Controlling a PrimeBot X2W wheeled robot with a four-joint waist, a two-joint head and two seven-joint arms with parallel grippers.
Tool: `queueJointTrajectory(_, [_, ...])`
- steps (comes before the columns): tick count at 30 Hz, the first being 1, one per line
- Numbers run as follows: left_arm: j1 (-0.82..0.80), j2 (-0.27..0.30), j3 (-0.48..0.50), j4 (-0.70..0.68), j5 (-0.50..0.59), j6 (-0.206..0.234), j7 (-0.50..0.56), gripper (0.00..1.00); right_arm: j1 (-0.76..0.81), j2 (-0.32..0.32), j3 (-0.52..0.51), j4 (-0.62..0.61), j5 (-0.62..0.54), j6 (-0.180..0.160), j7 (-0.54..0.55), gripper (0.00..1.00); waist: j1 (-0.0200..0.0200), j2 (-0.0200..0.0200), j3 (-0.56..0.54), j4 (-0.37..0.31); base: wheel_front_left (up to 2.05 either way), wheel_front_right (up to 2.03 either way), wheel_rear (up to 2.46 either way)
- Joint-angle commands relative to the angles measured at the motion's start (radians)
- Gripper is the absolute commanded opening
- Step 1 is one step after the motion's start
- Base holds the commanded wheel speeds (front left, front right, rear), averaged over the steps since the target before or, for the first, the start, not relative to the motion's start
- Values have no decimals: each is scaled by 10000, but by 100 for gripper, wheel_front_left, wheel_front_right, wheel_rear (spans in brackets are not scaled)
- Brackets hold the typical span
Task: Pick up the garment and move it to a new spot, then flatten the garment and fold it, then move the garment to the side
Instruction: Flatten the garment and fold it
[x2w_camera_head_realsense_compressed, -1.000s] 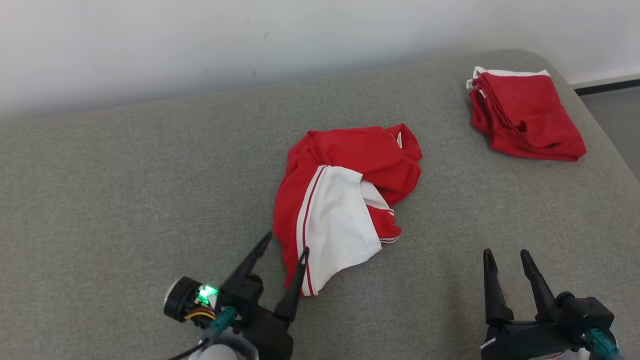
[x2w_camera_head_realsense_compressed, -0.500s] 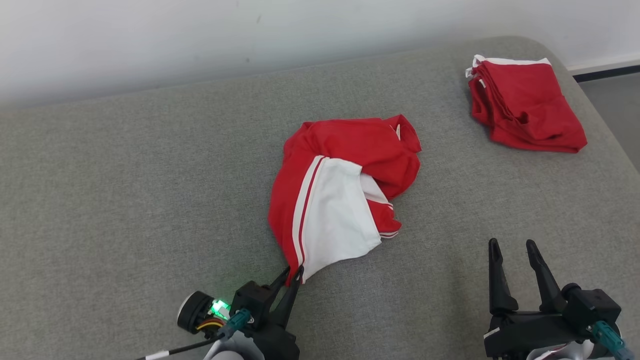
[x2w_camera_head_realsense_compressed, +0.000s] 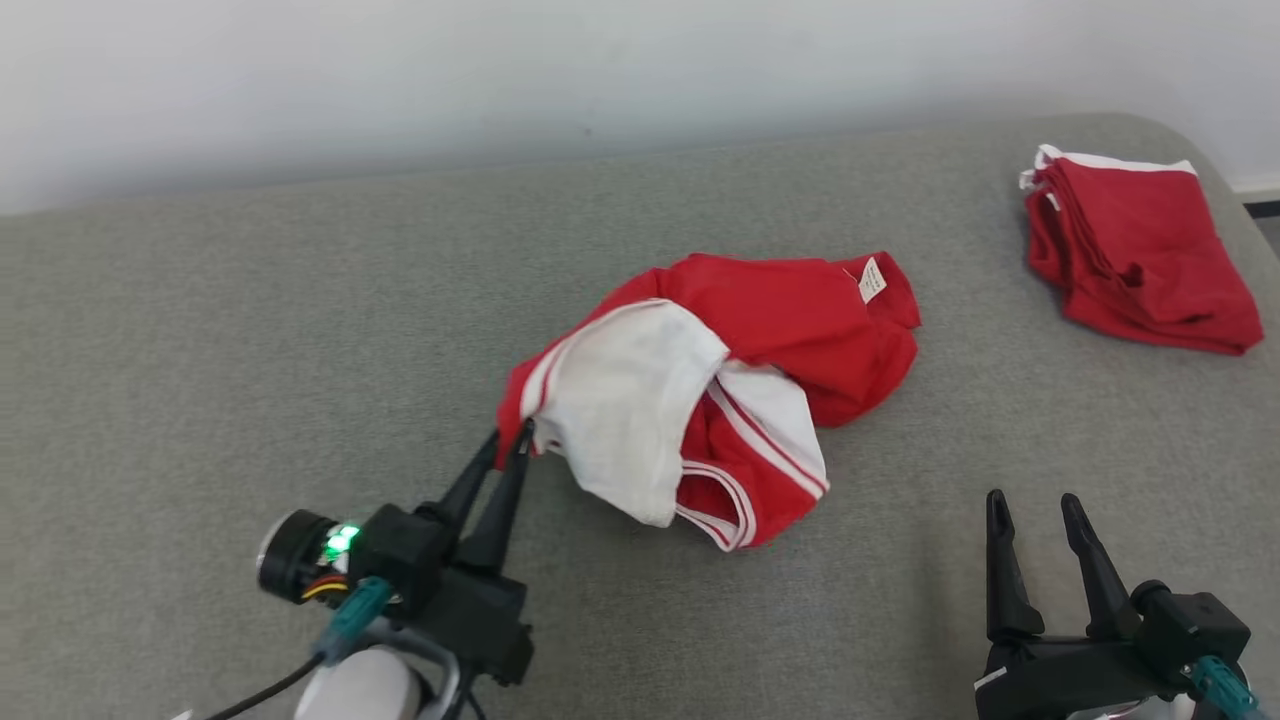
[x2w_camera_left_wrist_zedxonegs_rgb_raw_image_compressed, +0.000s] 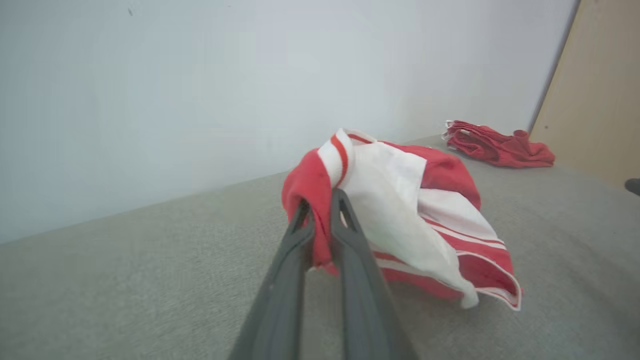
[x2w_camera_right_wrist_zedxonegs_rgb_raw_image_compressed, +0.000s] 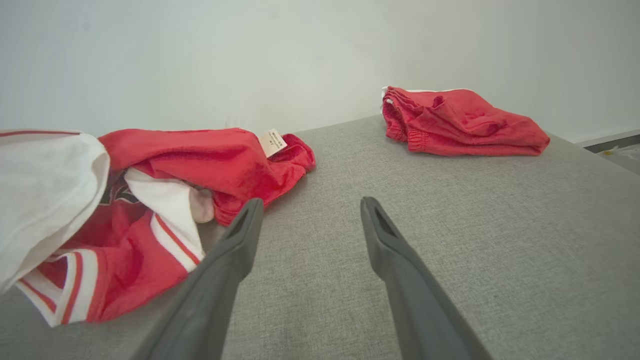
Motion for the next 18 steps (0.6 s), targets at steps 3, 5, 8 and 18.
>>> queueJointTrajectory(3, [505,543,342,-954,-86,270,210,0,115,3,-2,42,82,-26,1,100,0,-1,-158,492,0,0,0])
queueJointTrajectory(5, [778,881,564,-1533,-113,437,427,0,85,5,13,57,100,-26,1,100,0,-1,-155,581,0,0,0])
queueJointTrajectory(8, [1133,1364,975,-2329,-245,650,703,0,65,6,25,57,99,-28,1,100,0,-1,-150,642,0,0,0])
queueJointTrajectory(18, [948,2413,1750,-3699,-251,880,1591,0,-170,5,161,111,124,-26,0,100,0,-1,101,168,0,0,0])
